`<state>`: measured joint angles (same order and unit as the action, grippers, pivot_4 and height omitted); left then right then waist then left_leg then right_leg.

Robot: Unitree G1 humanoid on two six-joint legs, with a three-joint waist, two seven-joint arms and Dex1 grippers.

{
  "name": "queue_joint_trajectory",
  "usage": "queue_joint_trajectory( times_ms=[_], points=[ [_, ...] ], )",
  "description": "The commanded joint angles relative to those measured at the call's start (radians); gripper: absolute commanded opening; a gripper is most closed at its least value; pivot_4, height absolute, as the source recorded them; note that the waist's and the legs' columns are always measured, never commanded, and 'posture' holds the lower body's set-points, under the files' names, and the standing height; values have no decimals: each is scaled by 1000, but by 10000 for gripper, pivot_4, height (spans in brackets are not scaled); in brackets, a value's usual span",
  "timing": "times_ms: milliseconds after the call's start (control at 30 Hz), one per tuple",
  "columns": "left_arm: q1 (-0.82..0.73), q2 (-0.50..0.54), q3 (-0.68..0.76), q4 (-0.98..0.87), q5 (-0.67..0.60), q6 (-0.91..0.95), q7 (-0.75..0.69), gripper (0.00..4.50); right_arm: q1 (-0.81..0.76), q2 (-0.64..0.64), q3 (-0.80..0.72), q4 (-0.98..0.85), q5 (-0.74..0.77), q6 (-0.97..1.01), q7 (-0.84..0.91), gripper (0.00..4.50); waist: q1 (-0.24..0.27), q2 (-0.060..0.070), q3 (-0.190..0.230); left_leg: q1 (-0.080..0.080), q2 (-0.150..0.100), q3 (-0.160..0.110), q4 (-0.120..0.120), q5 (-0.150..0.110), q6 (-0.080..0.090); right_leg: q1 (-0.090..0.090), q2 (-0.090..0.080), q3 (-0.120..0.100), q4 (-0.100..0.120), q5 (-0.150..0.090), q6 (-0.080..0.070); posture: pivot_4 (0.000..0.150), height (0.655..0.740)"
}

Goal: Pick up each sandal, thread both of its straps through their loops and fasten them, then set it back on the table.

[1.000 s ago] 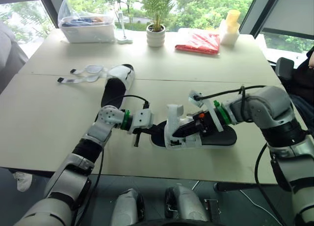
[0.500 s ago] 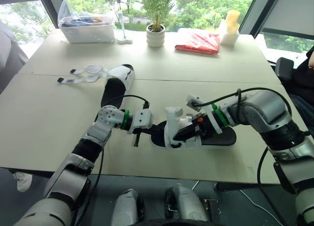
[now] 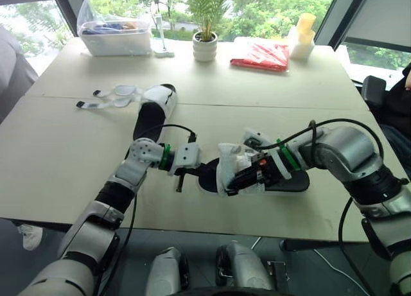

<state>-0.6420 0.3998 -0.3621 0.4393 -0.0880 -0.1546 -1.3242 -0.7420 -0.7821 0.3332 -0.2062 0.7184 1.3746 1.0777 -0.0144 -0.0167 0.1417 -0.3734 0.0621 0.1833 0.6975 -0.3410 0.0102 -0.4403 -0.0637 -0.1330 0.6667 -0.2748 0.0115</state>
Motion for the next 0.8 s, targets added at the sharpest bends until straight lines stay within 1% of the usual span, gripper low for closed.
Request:
queue_joint_trajectory(
  times_ms=[33, 167, 267, 300, 400, 467, 533, 600, 667, 733, 800],
  points=[
    [13, 14, -26, 44, 44, 15, -9, 0, 27, -14, -158, -77, 76, 120, -59, 24422, 0, 0, 0, 0, 0, 0, 0, 0, 0, 0, 0, 0, 0, 0, 0, 1500, 7278],
    [-2, 4, -28, 63, 44, 7, -19, 0, 102, 12, -354, -204, 149, 211, -143, 44688, 0, 0, 0, 0, 0, -1, 0, 0, 0, 0, 0, 0, 0, 0, 0, 1500, 7278],
    [-16, -7, -30, 81, 47, 3, -22, 0, 178, 11, -469, -257, 236, 239, -208, 44688, 1, 0, 0, 0, 0, -1, 0, 0, 0, 1, 0, 0, 0, 0, 0, 1500, 7278],
    [-19, -9, -31, 87, 48, 0, -23, 0, 228, 15, -503, -284, 277, 240, -239, 44688, 2, 0, 0, 0, 0, -1, 0, 0, 0, 1, 0, 0, 0, 0, 0, 1500, 7278],
    [-22, -11, -32, 92, 47, -5, -29, 0, 374, 59, -573, -358, 375, 240, -345, 44688, 3, 0, 0, 0, 0, -3, 0, 0, 0, 2, 0, -2, -1, 0, 0, 1500, 7278],
    [-23, -12, -33, 96, 48, -8, -31, 0, 438, 102, -598, -376, 407, 240, -416, 44688, 1, 0, -1, 0, 0, -3, -1, 0, 0, 2, 0, -2, -1, 0, 0, 1500, 7278],
    [-26, -14, -34, 99, 48, -10, -32, 0, 473, 138, -614, -379, 414, 240, -473, 44688, -4, 0, -1, 2, 0, -3, -1, 0, 0, 4, 0, -2, -1, 0, 0, 1500, 7278],
    [-29, -16, -35, 101, 48, -11, -32, 0, 517, 210, -627, -354, 388, 236, -546, 44688, -4, -2, -3, 3, 0, -3, -1, 0, 0, 5, 0, -2, -1, 0, 0, 1500, 7278],
    [-30, -16, -35, 99, 49, -11, -31, 0, 541, 255, -630, -348, 370, 227, -591, 44688, -4, -3, -4, 3, 0, -4, -1, 0, 0, 5, 1, -2, -1, 0, 0, 1500, 7278],
    [-30, -14, -33, 94, 48, -7, -30, 0, 525, 284, -660, -358, 384, 193, -619, 44688, -5, -4, -5, 4, 0, -4, -1, 0, 0, 6, 1, -2, -1, 0, 0, 1500, 7278],
    [-26, -10, -31, 92, 47, -5, -30, 0, 494, 276, -690, -375, 399, 145, -626, 44688, -6, -4, -5, 4, 0, -4, -1, 0, 0, 6, 1, -2, -1, 0, 0, 1500, 7278]
  ],
)
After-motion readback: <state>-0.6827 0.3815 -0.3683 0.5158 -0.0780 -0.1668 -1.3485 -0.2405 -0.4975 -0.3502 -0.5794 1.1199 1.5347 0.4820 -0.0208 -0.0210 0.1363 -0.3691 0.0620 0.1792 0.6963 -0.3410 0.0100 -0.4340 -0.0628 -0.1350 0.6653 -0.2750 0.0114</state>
